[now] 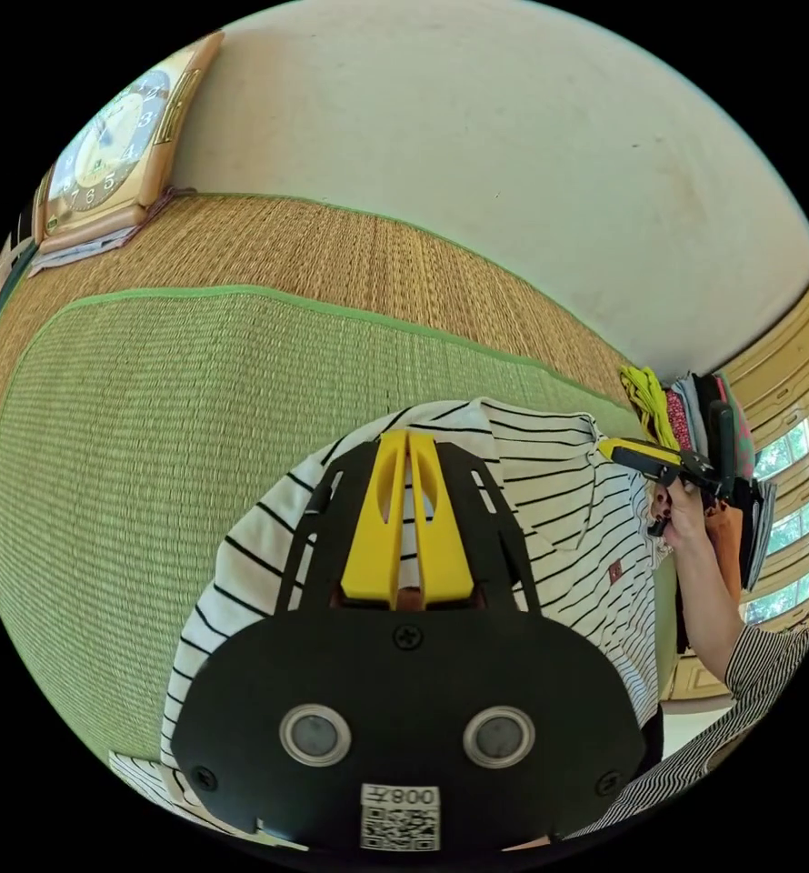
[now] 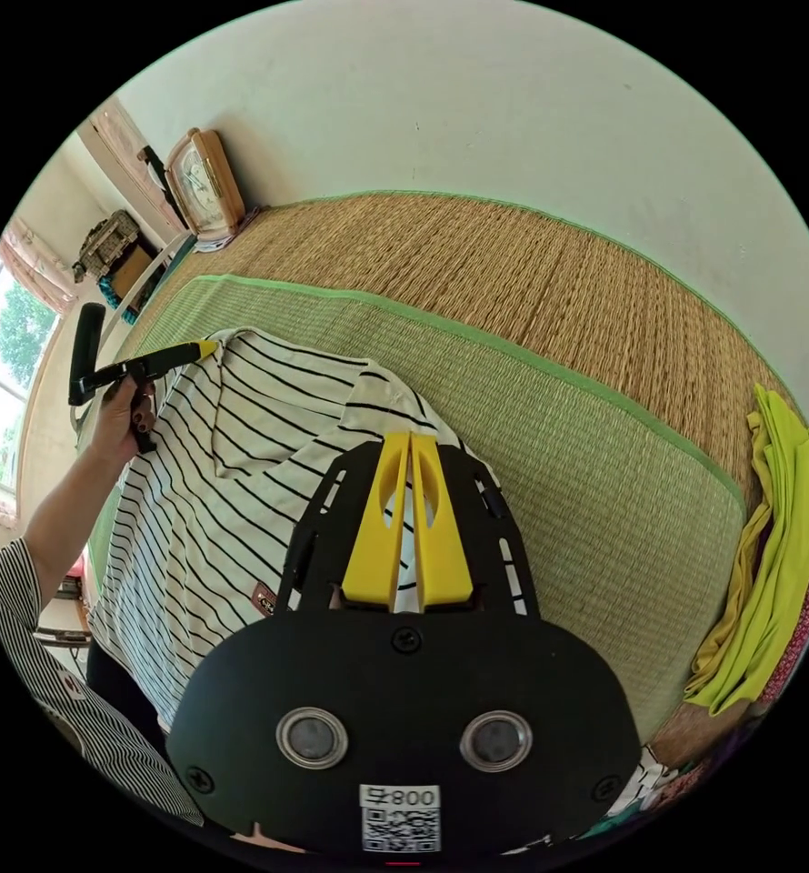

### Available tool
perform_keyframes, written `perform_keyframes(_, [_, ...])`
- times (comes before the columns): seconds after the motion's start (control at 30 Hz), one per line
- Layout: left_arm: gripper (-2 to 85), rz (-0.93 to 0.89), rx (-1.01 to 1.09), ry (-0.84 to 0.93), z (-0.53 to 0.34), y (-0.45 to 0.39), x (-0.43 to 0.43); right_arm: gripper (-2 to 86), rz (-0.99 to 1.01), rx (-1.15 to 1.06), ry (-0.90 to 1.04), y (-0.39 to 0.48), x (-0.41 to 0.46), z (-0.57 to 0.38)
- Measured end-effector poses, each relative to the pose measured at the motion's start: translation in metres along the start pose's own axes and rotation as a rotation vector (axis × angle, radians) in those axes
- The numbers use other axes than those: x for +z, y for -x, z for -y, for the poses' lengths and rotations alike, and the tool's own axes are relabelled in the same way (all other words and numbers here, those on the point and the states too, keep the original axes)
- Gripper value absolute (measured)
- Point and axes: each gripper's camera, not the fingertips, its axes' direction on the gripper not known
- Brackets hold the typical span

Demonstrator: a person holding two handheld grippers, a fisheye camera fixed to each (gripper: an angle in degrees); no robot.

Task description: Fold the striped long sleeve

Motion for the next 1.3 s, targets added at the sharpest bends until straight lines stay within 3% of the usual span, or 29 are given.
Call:
perform_keyframes(0.33, [0.2, -0.003, 0.107, -0.050, -0.057, -0.006, -0.030, 0.0, -0.044, -0.038, -0.061, 0.019, -0.035, -0.041])
perform_keyframes(0.43, [0.2, 0.013, 0.110, 0.089, -0.070, 0.004, -0.018, 0.0, -0.048, 0.004, 0.043, 0.010, -0.018, -0.049])
perform_keyframes(0.53, [0.2, -0.032, 0.102, 0.025, -0.092, 0.011, -0.045, 0.0, 0.001, 0.017, -0.021, 0.011, -0.040, -0.063])
perform_keyframes(0.77, [0.2, 0.047, 0.067, 0.031, -0.206, 0.038, -0.114, 0.0, -0.016, -0.064, -0.003, 0.057, -0.071, -0.148])
perform_keyframes(0.87, [0.2, 0.161, 0.021, 0.148, -0.246, 0.058, -0.112, 0.0, -0.086, 0.030, 0.043, 0.047, -0.067, -0.187])
perform_keyframes(1.0, [0.2, 0.110, -0.073, 0.102, -0.276, 0.077, -0.129, 0.0, 0.053, 0.165, -0.008, 0.024, -0.084, -0.213])
perform_keyframes(1.1, [0.2, 0.093, -0.018, 0.078, -0.296, 0.071, -0.141, 0.0, 0.015, 0.183, -0.077, 0.027, -0.108, -0.226])
perform_keyframes(1.2, [0.2, 0.127, 0.004, 0.196, -0.315, 0.077, -0.129, 0.0, -0.006, 0.219, 0.047, 0.018, -0.088, -0.236])
perform_keyframes(1.3, [0.2, 0.063, -0.048, 0.121, -0.332, 0.083, -0.151, 0.0, 0.080, 0.274, -0.055, 0.014, -0.116, -0.253])
